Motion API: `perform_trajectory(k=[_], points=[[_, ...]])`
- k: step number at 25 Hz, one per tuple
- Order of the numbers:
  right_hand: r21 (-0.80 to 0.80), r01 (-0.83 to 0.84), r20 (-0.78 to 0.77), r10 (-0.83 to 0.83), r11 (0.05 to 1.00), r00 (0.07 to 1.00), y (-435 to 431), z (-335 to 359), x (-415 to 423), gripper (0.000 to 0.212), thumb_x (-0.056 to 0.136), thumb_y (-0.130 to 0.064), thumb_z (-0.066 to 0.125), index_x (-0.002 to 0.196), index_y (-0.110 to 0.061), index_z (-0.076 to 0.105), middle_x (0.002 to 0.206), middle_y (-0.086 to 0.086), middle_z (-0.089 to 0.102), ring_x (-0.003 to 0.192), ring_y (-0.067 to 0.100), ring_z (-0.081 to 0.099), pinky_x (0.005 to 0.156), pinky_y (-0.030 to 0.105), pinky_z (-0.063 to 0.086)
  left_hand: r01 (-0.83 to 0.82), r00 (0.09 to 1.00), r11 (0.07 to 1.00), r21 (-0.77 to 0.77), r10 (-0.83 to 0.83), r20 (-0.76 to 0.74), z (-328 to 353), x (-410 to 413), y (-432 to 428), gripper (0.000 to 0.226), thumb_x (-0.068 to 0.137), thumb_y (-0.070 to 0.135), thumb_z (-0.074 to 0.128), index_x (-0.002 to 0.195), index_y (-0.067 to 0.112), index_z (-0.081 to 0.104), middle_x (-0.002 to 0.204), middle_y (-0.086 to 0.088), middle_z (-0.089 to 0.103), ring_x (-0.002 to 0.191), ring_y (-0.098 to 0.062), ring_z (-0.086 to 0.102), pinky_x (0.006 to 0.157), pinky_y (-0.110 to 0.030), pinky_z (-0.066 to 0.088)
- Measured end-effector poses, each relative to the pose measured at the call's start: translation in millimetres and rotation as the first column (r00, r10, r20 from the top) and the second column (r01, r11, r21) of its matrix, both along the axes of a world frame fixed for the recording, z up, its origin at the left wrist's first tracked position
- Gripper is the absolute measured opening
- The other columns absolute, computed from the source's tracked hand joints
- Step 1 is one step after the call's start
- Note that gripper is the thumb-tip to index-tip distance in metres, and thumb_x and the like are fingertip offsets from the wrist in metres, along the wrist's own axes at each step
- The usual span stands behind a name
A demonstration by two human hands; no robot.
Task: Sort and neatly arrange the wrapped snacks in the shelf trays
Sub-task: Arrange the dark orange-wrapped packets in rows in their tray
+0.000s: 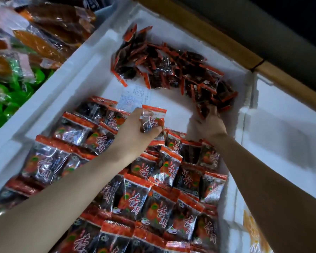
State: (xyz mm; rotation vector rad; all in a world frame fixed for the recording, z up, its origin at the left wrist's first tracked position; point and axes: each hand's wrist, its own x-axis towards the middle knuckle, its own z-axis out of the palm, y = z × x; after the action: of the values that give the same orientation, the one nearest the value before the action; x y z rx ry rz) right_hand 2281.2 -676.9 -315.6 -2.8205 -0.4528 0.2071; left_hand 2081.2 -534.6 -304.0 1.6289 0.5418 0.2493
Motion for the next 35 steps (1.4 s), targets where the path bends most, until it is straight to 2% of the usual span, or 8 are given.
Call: perform_trajectory(k=[3, 6, 12, 17, 20, 24, 28, 35], points=[[-0.095, 0.011, 0.16, 0.004, 0.995, 0.987, 5, -1, 0, 0.057, 0.092, -0.046, 0.049, 0.131, -0.006, 0.035, 0.129, 0.018, 0.048, 0.114, 0.04, 0.05, 0.088, 0.043, 0.043, -0.027, 0.999, 0.996, -0.086, 0.023, -0.038, -2, 4, -4, 0.05, 0.09, 0.025, 0.062, 0.136, 0.017, 0.044, 0.121, -0.003, 0.053, 0.12, -0.018, 0.05, 0.101, -0.028, 0.038], [-0.201, -0.093, 0.199, 0.133, 0.975, 0.971, 15, 9, -16, 0.041, 0.097, -0.037, 0.043, 0.126, -0.008, 0.041, 0.116, 0.02, 0.058, 0.105, 0.04, 0.056, 0.082, 0.042, 0.045, -0.049, 0.998, 0.988, -0.147, 0.044, -0.035, 4, 2, -10, 0.039, 0.092, 0.02, 0.06, 0.129, 0.02, 0.048, 0.096, 0.021, 0.051, 0.098, 0.008, 0.055, 0.087, -0.01, 0.039], [0.413, -0.369, 0.178, 0.324, 0.832, 0.929, 30, 41, -96, 0.019, 0.097, -0.026, 0.045, 0.114, -0.016, 0.045, 0.086, 0.005, 0.066, 0.076, 0.019, 0.065, 0.068, 0.035, 0.052, -0.21, 0.978, 0.85, -0.483, 0.192, -0.087, 7, -8, -18, 0.027, 0.094, 0.024, 0.057, 0.121, 0.023, 0.054, 0.108, 0.021, 0.065, 0.105, -0.009, 0.061, 0.104, -0.04, 0.04], [0.494, -0.554, 0.025, 0.626, 0.67, 0.779, 15, 36, -155, 0.038, 0.091, -0.03, 0.056, 0.125, -0.021, 0.04, 0.126, -0.005, 0.045, 0.113, 0.001, 0.05, 0.096, 0.012, 0.04, -0.173, 0.971, 0.68, -0.712, 0.24, -0.007, 18, -32, -24, 0.031, 0.091, 0.032, 0.052, 0.117, 0.016, 0.058, 0.089, 0.004, 0.072, 0.073, -0.008, 0.069, 0.091, -0.038, 0.05], [0.61, -0.378, -0.187, 0.589, 0.697, 0.786, 7, 42, -170, 0.032, 0.085, -0.046, 0.057, 0.111, -0.029, 0.047, 0.129, -0.019, 0.044, 0.122, -0.008, 0.042, 0.102, 0.016, 0.037, -0.126, 0.987, 0.75, -0.649, 0.161, -0.005, 14, -54, -26, 0.044, 0.08, 0.039, 0.059, 0.12, 0.021, 0.057, 0.112, 0.001, 0.069, 0.105, -0.016, 0.065, 0.102, -0.045, 0.043], [0.712, -0.054, -0.379, 0.448, 0.7, 0.81, 8, 55, -177, 0.047, 0.072, -0.034, 0.068, 0.112, -0.037, 0.044, 0.1, -0.02, 0.059, 0.093, -0.009, 0.056, 0.077, 0.01, 0.047, -0.135, 0.987, 0.884, -0.448, 0.161, 0.02, 16, -70, -22, 0.045, 0.072, 0.037, 0.065, 0.116, 0.031, 0.057, 0.11, 0.011, 0.069, 0.107, -0.008, 0.063, 0.098, -0.036, 0.045], [0.663, -0.011, -0.457, 0.416, 0.749, 0.786, 16, 62, -182, 0.044, 0.075, -0.023, 0.073, 0.106, -0.034, 0.045, 0.103, 0.004, 0.059, 0.095, 0.003, 0.058, 0.07, 0.007, 0.048, -0.191, 0.97, 0.933, -0.305, 0.228, 0.088, 22, -74, -9, 0.038, 0.08, 0.018, 0.067, 0.115, 0.028, 0.056, 0.107, 0.015, 0.068, 0.103, 0.0, 0.062, 0.089, -0.023, 0.05], [0.597, 0.033, -0.546, 0.376, 0.801, 0.749, 35, 66, -194, 0.037, 0.081, -0.031, 0.068, 0.114, -0.033, 0.049, 0.103, -0.013, 0.063, 0.089, 0.001, 0.064, 0.068, 0.012, 0.051, -0.282, 0.95, 0.938, -0.2, 0.302, 0.076, 23, -91, 2, 0.025, 0.093, 0.019, 0.055, 0.114, 0.032, 0.056, 0.1, 0.018, 0.069, 0.097, 0.002, 0.063, 0.093, -0.025, 0.048]])
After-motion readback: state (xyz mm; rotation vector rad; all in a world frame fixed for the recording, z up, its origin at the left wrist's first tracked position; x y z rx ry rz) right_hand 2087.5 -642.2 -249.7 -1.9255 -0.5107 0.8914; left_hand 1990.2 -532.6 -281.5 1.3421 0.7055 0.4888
